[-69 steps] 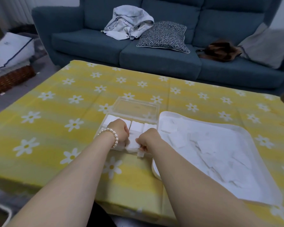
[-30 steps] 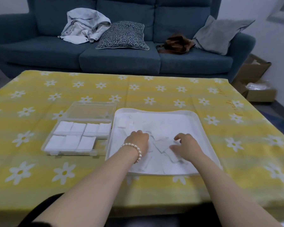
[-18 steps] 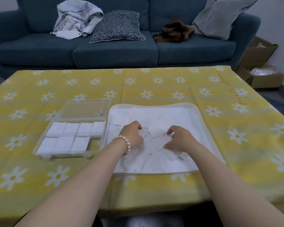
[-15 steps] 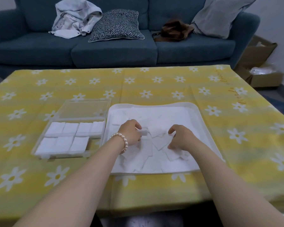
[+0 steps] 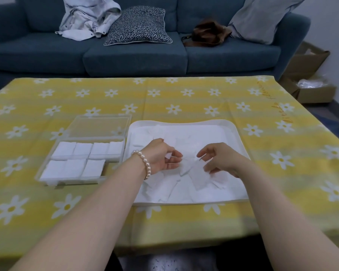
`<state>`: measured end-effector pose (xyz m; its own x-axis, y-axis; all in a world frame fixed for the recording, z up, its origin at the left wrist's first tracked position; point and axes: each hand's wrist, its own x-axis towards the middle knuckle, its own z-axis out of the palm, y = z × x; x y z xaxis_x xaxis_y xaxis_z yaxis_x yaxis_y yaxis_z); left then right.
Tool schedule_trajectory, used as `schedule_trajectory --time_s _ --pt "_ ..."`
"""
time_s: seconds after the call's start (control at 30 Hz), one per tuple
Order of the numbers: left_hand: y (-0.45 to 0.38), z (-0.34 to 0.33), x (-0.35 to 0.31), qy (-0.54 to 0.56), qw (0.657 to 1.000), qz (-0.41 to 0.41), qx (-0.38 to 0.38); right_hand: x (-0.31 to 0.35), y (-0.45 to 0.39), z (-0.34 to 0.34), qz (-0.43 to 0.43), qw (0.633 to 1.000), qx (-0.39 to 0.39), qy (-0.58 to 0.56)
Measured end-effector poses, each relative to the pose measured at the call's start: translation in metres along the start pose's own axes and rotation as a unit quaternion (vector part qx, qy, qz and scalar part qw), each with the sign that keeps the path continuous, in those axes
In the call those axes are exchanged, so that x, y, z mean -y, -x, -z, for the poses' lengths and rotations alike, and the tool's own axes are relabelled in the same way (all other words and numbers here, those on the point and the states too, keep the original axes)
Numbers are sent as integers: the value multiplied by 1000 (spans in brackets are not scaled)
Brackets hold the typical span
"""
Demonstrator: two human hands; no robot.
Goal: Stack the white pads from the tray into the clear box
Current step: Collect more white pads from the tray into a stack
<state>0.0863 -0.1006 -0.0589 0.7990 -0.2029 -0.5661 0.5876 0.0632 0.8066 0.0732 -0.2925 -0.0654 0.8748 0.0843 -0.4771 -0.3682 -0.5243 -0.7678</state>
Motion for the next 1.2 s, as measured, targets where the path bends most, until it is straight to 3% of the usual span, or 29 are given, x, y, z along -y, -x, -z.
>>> schedule_trajectory --time_s 0.2,0.27,0.43,0.53,0.73,0.93,1.07,1.2 --pt "8 -5 5 -37 999 9 3 -1 -7 -25 1 978 -20 210" --pt "9 -8 9 -28 1000 4 -10 2 -7 -30 18 973 -49 226" --pt "9 -15 15 40 998 -24 -51 6 -8 -15 26 976 -184 115" --pt "11 -18 16 76 995 -37 -59 7 -3 -5 74 972 -218 41" --pt "14 -25 18 109 990 -56 -69 15 7 -9 171 962 -210 -33" --pt "12 -25 17 141 987 -31 -75 17 7 -7 104 953 -187 -213" --pt "11 -29 19 154 986 -25 -59 16 7 -7 59 954 -154 -251" --pt "11 -33 22 162 985 -30 -50 16 5 -8 58 952 -169 -247"
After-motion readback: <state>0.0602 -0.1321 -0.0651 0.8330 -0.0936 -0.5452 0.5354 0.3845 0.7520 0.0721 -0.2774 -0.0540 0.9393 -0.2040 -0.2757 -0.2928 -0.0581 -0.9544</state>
